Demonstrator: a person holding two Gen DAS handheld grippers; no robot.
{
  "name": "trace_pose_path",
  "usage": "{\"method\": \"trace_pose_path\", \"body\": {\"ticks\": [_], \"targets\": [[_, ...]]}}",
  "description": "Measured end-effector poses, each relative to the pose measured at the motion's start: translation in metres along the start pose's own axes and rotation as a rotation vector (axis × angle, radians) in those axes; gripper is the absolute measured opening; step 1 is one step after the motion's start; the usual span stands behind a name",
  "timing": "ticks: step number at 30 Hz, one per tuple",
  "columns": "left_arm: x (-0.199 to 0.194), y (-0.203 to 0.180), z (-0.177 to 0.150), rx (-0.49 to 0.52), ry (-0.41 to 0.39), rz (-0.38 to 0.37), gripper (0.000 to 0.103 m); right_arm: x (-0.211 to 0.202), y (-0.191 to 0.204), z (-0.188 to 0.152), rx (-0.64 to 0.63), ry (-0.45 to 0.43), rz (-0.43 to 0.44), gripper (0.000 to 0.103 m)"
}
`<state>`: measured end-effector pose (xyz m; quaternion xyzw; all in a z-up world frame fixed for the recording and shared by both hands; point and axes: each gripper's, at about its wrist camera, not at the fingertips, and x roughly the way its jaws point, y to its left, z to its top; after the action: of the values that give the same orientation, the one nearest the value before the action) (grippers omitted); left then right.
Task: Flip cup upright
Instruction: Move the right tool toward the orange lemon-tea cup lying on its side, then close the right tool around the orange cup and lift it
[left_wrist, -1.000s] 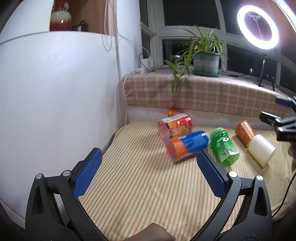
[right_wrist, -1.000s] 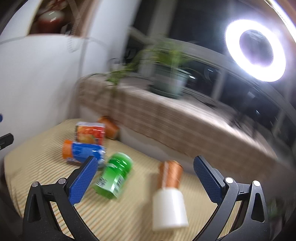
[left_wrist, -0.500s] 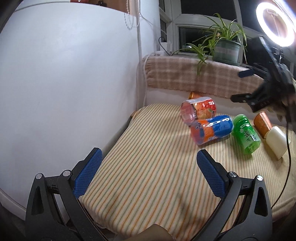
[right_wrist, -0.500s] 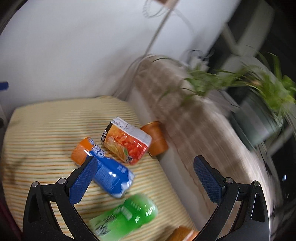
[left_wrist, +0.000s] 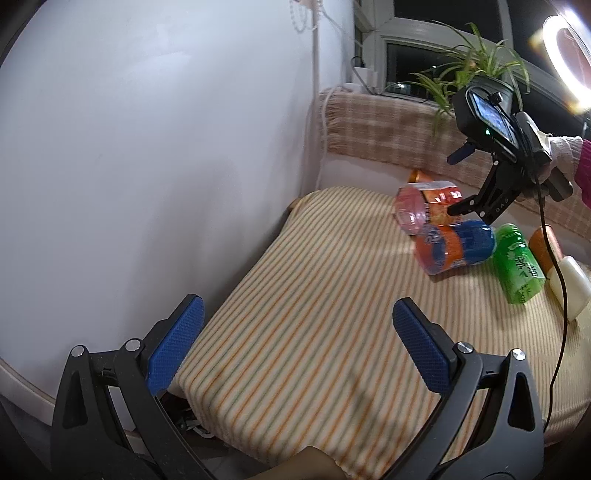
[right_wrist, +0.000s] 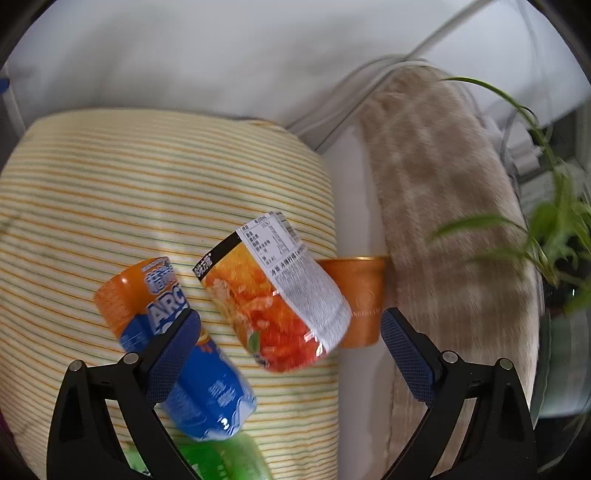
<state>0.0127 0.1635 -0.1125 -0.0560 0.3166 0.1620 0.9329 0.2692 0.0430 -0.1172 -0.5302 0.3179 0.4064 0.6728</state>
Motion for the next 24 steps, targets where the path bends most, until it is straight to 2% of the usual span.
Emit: {"method": "trace_pose_path", "body": {"ticks": [10, 15, 17, 24], "targets": [[0.006, 0.017, -0.005, -0.032, 0.012, 0.033, 0.103, 0.039, 0.011, 0.018, -0.172, 0.118, -0.017, 0.097], [0.009, 0.023, -0.003, -0.044, 0.016, 0.040, 0.103, 0.047, 0.009, 0.026, -0.179, 0.120, -0.008, 0.096], [0.010, 0.024, -0.003, -0.048, 0.018, 0.041, 0.103, 0.048, 0.006, 0.030, -0.164, 0.114, 0.010, 0.078], [0.008, 0.021, -0.004, -0.037, 0.010, 0.040, 0.103, 0.031, 0.006, 0.035, -0.127, 0.102, 0.025, 0.077]]}}
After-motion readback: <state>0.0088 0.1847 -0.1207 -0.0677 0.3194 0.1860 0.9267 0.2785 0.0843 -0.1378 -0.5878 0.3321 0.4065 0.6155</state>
